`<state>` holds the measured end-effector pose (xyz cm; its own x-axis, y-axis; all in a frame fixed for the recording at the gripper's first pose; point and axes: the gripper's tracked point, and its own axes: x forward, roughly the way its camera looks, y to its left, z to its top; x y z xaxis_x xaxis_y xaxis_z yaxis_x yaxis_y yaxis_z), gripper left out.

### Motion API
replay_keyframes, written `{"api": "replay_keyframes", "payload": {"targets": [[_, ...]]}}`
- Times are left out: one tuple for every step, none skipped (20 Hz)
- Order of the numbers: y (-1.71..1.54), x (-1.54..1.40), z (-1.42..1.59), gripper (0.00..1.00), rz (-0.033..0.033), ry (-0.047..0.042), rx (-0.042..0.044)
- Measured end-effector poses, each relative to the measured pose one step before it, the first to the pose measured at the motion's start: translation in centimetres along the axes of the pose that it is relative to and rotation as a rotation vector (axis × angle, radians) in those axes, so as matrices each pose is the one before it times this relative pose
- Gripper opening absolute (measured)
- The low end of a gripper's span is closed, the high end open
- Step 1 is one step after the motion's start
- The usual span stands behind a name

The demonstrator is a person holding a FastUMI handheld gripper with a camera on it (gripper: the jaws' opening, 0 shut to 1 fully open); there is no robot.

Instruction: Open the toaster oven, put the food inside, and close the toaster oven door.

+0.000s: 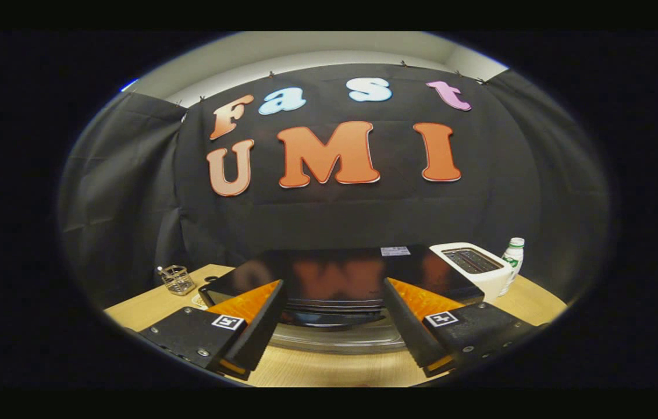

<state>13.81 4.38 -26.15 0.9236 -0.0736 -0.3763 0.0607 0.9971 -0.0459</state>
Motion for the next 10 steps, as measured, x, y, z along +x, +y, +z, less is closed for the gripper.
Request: {"api": "replay_keyframes", "payload": {"targets": [[-0.24, 0.627, -0.546, 0.97, -0.01191, 0.01622, -0.00439], [-0.153, 0.255, -0.806, 0.97, -0.01026, 0.02763, -0.00085], [-0.025, 0.121, 0.651, 0.97, -0.0137, -0.03985, -0.01178], [-0.301, 0.19, -0.415, 0.96, -0.01511, 0.01267, -0.01177], [0.007, -0.408, 0.218, 0.95, -0.00551, -0.00818, -0.02428], [0.244, -0.446, -0.067, 0.93, 0.00616, -0.00446, -0.01115], [0.367, -0.493, -0.133, 0.92, 0.0121, -0.00378, 0.01919], [0.35, -0.567, 0.207, 0.88, 0.01527, -0.01948, 0.0022], [0.138, -0.709, -0.744, 0.85, 0.01786, 0.01519, 0.02372], [0.286, -0.663, 0.315, 0.81, 0.01713, -0.03009, -0.00155]]}}
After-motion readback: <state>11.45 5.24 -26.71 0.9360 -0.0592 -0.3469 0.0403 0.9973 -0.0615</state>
